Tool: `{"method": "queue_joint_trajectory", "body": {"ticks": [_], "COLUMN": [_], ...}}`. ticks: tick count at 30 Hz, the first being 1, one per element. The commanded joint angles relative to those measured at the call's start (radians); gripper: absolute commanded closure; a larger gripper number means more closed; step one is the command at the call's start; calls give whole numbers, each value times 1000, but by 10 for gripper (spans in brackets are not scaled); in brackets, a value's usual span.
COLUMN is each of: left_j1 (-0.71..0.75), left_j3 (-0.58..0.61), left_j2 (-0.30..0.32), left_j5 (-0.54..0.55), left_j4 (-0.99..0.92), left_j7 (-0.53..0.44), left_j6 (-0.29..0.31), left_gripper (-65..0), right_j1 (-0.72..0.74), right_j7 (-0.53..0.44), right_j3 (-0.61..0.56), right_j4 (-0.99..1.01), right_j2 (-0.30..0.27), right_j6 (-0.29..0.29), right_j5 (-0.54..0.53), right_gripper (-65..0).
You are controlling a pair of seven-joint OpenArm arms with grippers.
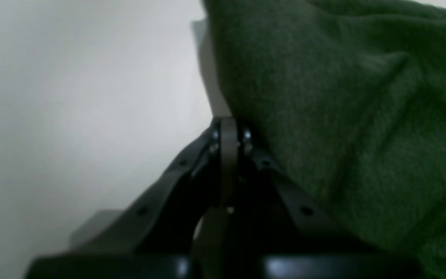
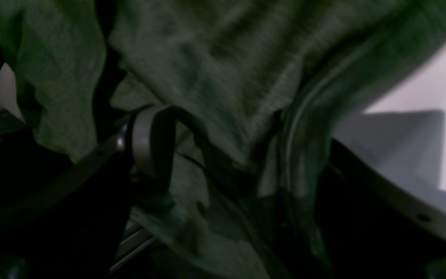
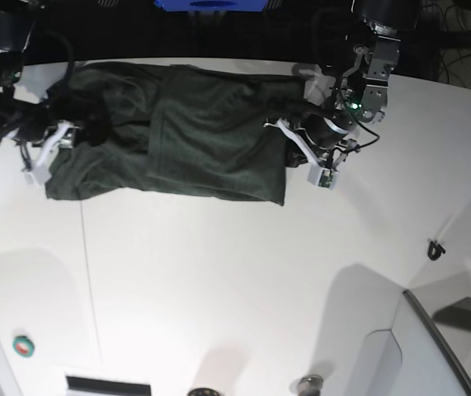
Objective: Layout the t-shirt on the table in an organized manner, then fold the t-shirt properly
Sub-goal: 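Grasp both ends of the folded shirt with both grippers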
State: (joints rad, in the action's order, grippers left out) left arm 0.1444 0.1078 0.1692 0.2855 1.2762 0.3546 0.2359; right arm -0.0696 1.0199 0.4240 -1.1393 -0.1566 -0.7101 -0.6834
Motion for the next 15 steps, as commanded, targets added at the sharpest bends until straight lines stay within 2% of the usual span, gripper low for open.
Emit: {"method": "queue_joint_trajectory", "body": {"ticks": [1,4,5,8,10,15], "left_j1": [-6,-2,4,10,10,10], "left_j3": [2,3,3,3,3,5], "left_j2": [3,-1,-1,-1,-1,-3], "left_j5": [-4,-4,-4,-4,-4,-4], "left_j4": [7,1,1,9,9,9], "left_j7": [11,11,11,11,11,11], "left_j6": [1,1,1,1,1,1], "left_gripper": [0,0,0,0,0,0], "right_j1": [1,26,32,46,57,35], "right_j7": [26,-3,-5,-5,3,66], "right_j3": [-20,-78,-90,-112,-112,-112], "right_j4": [-2,-2,-5,-8,-32,-218], "right_j2": [-1,-1,-1,-1,-1,5], "right_j6": [12,12,12,12,12,12], "right_j5": [31,31,31,31,31,31], "right_gripper": [-305,-63,0,-18,0,-2]}}
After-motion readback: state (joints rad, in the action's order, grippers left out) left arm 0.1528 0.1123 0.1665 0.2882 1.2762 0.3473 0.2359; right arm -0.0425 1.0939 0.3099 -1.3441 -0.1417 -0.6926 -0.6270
